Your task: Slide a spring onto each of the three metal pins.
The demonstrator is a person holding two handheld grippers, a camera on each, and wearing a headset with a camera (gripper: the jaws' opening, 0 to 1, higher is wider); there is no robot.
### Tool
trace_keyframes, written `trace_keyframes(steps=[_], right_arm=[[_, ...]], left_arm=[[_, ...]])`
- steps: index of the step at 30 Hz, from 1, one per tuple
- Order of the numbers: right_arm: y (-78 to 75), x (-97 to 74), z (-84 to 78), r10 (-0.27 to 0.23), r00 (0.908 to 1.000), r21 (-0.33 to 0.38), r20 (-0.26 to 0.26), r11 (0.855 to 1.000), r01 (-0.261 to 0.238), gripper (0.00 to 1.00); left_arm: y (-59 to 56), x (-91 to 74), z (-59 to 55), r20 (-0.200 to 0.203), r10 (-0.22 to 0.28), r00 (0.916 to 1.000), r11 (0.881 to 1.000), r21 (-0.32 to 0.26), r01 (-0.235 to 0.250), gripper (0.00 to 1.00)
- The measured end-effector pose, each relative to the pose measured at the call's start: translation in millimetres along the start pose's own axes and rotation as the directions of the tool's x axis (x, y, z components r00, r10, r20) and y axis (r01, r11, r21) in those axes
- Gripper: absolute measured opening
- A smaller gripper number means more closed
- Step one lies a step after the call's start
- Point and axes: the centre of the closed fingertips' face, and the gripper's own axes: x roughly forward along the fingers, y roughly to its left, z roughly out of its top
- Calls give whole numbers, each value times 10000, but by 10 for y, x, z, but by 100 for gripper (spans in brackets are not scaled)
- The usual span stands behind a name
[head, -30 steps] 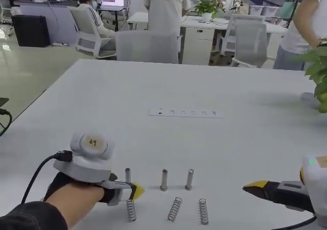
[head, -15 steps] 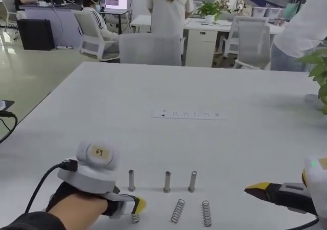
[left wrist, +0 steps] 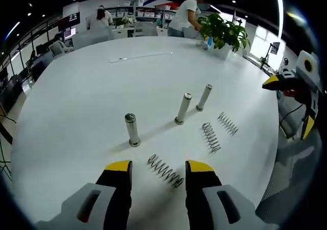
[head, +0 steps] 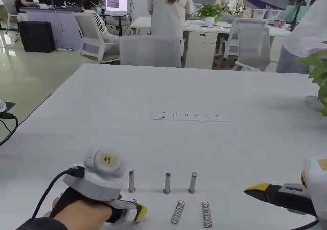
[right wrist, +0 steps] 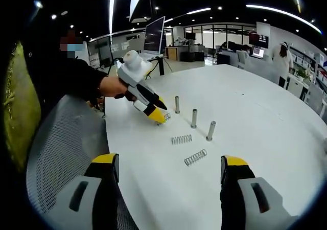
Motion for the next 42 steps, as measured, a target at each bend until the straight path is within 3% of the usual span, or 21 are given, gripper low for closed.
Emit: trace_keyframes(steps=[12,28,42], right_arm=[[7,8,-1,8,10000,31,35,10000,-8,81],[19,6,-3,19,10000,54,52,10000,-19,81],[8,10,-4,44,10000,52,36,10000,-44,81]], left_arm=[[35,40,-74,-225,156,9996,9997,197,-152,35],[153,-27,-159,-473,390,9981,9989,296,-376,32],[217,-70,-201,-589,432,9973,9981,464,-405,20]])
